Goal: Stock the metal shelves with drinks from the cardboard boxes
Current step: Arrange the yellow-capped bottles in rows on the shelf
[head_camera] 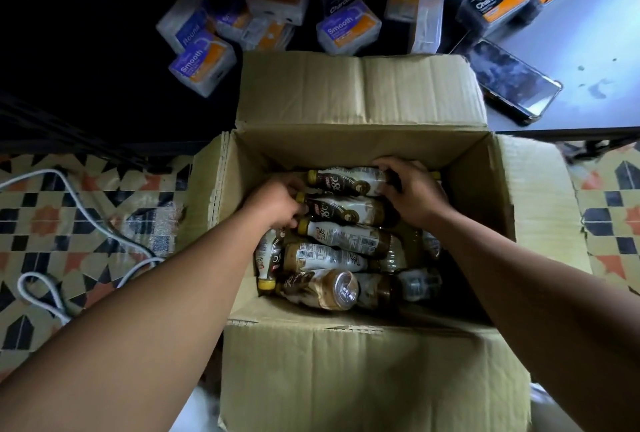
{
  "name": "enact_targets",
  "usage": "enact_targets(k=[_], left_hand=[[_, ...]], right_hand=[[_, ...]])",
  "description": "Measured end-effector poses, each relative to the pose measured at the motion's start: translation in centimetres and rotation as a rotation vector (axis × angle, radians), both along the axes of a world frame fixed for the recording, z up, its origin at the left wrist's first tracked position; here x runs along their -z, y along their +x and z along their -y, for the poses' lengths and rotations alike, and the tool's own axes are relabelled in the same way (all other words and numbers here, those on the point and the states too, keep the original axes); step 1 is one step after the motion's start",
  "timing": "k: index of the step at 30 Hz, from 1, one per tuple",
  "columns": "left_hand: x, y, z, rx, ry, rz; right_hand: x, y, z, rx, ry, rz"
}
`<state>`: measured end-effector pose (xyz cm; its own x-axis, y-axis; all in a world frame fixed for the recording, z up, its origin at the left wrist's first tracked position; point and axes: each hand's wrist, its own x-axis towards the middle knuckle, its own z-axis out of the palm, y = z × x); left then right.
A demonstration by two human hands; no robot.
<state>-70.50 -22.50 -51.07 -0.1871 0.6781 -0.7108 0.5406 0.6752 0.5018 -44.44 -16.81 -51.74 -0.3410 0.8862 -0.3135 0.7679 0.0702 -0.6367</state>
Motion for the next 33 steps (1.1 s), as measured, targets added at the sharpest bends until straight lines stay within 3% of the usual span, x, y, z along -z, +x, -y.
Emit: enact_targets(k=[3,6,15,21,25,29,33], left_hand=[[-0.7,0.2,0.0,-0.060,0.054,0.115],[-1.7,0.5,0.0,0.008,0.145,0.125],[-3.3,1.6,1.3,-0.132,0.352,0.322],[-3.8,1.5,1.6,-0.256,0.398,0.445],[-4.8,1.4,1.0,-0.341,0.420,0.516],[-7.0,1.6,1.0,-0.303,0.418,0.562],[-10.7,1.8,1.2,-0.254,0.528,0.488]], right_hand=[[0.4,0.3,0.2,0.066,-0.044,-0.098],[0.8,1.1,0.1,0.077,-0.054,-0.169],[-0.2,0.5,-0.6,-0.012,-0.156,0.079],[-0.1,1.1,-0.8,0.006,-0.249,-0.121],[-1.8,1.3,-0.7,-0.015,-0.341,-0.155],[-3.5,1.9,0.0,-0.020,-0.369,-0.164],[-6.7,1.9,2.1,0.057,-0.377,-0.298]])
